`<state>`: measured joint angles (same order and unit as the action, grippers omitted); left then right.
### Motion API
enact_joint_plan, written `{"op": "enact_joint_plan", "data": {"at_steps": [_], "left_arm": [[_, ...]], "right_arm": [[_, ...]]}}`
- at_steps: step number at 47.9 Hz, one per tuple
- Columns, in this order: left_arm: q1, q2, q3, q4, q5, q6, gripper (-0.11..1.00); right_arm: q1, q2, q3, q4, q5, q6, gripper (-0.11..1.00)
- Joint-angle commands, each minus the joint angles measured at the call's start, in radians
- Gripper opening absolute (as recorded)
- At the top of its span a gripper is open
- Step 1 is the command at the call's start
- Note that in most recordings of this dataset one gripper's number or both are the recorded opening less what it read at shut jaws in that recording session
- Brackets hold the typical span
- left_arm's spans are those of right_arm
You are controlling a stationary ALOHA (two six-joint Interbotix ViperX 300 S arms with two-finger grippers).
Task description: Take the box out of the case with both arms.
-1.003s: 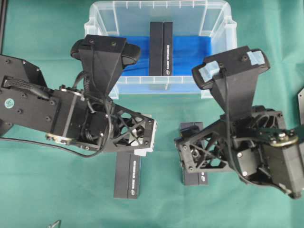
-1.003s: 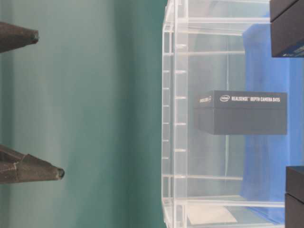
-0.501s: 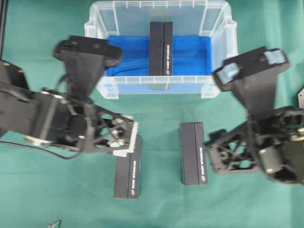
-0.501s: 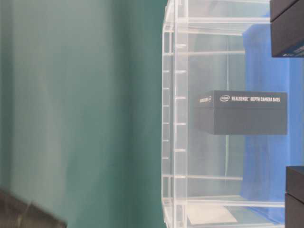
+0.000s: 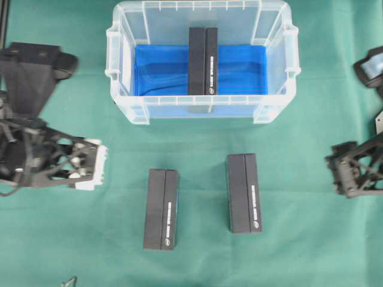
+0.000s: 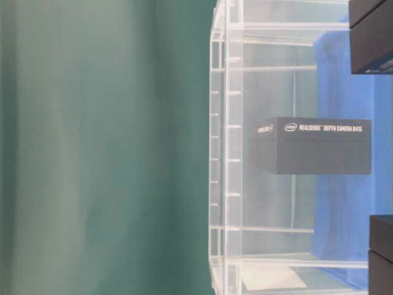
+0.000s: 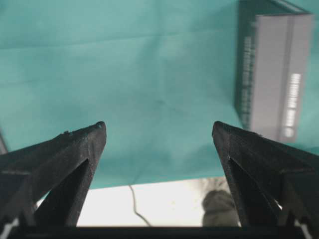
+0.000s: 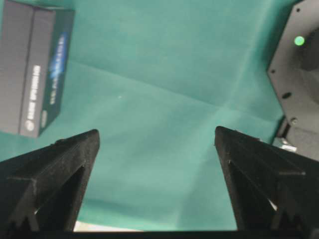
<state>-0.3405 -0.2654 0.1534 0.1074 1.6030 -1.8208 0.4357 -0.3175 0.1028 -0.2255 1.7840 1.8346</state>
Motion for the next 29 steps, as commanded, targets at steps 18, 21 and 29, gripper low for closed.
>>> {"op": "enact_joint_plan", "data": {"at_steps": [18, 21, 29], "left_arm": [[-0.029, -0.091, 0.075, 0.002, -0.021, -0.058, 0.9], [-0.029, -0.087, 0.072, 0.003, -0.021, -0.058, 0.9], [-0.029, -0.087, 0.071, 0.003, -0.023, -0.06, 0.9]], "right_arm": [[0.005, -0.058, 0.037, 0.0, -0.021, 0.002, 0.9], [0.005, -0.058, 0.037, 0.0, -0.028, 0.002, 0.9], [0.005, -0.057, 0.037, 0.0, -0.031, 0.002, 0.9]]}}
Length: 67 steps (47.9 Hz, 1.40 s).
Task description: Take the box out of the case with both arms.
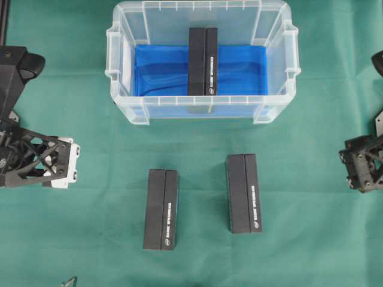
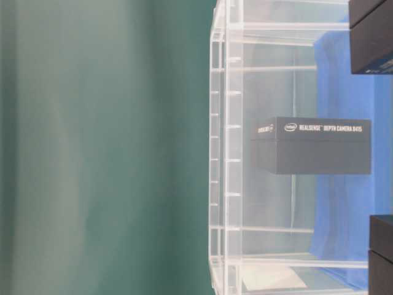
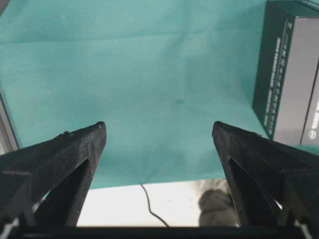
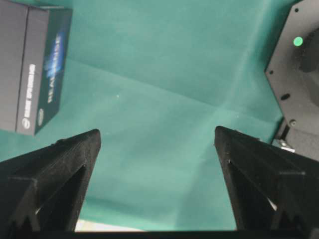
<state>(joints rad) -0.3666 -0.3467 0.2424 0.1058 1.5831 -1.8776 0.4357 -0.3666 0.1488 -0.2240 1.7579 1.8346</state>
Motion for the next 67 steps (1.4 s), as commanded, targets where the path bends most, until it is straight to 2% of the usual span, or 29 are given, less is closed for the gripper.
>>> {"op": "enact_joint_plan", "data": {"at_steps": [1, 13, 20, 24, 31, 54, 60, 67], "left_arm": [[-0.003, -0.005, -0.02, 0.003, -0.005, -0.003, 0.9], [0.003, -0.008, -0.018, 0.005, -0.011, 0.0, 0.9], [0.061, -0.026, -0.003, 0.005, -0.005, 0.032, 0.9], [0.112, -0.041, 0.009, 0.003, -0.005, 0.089, 0.9], [0.201, -0.06, 0.02, 0.003, -0.003, 0.187, 0.9], [0.436, -0.084, 0.032, 0.008, -0.009, 0.397, 0.9], [0.474, -0.084, 0.032, 0.008, -0.011, 0.443, 0.9], [0.486, -0.084, 0.031, 0.008, -0.017, 0.459, 0.89]], "right_arm": [[0.005, -0.008, -0.009, -0.002, -0.005, 0.002, 0.9], [0.005, -0.009, -0.009, -0.003, -0.002, -0.006, 0.9], [-0.025, -0.026, 0.005, -0.021, 0.002, -0.038, 0.9], [-0.08, -0.063, 0.029, -0.044, 0.002, -0.094, 0.9], [-0.192, -0.11, 0.058, -0.054, -0.008, -0.179, 0.9], [-0.515, -0.143, 0.083, -0.052, -0.08, -0.506, 0.9], [-0.58, -0.141, 0.084, -0.048, -0.11, -0.561, 0.9], [-0.597, -0.14, 0.083, -0.043, -0.117, -0.575, 0.9]]}}
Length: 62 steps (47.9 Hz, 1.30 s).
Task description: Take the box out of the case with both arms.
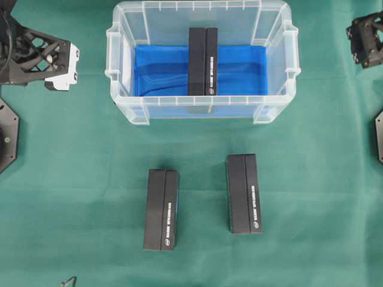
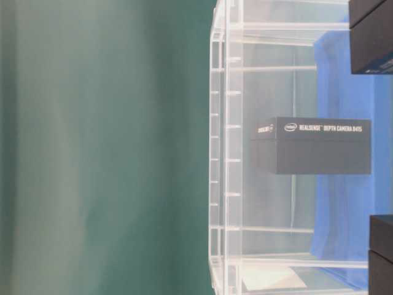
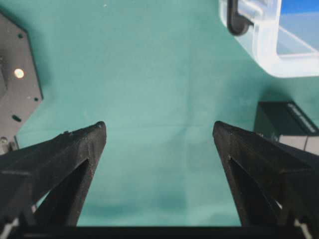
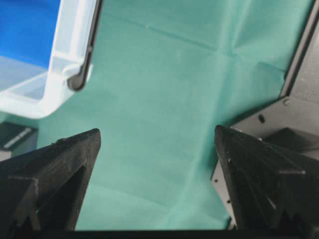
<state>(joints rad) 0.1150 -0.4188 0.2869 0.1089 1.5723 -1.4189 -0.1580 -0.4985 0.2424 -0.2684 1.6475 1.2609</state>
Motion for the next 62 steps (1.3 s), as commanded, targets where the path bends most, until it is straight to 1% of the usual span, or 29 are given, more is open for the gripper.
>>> {"op": "enact_joint_plan", "data": {"at_steps": [1, 14, 62], "left_arm": [[0.005, -0.012, -0.014, 0.005, -0.006, 0.0, 0.89], [0.005, -0.008, -0.017, 0.003, -0.035, -0.002, 0.89], [0.005, -0.008, -0.011, 0.0, -0.035, 0.003, 0.89]], "right_arm": [[-0.003, -0.008, -0.009, 0.002, -0.006, -0.003, 0.9], [-0.003, -0.008, -0.009, 0.021, -0.006, -0.003, 0.9], [-0.003, -0.008, -0.009, 0.021, -0.006, -0.002, 0.9]]}}
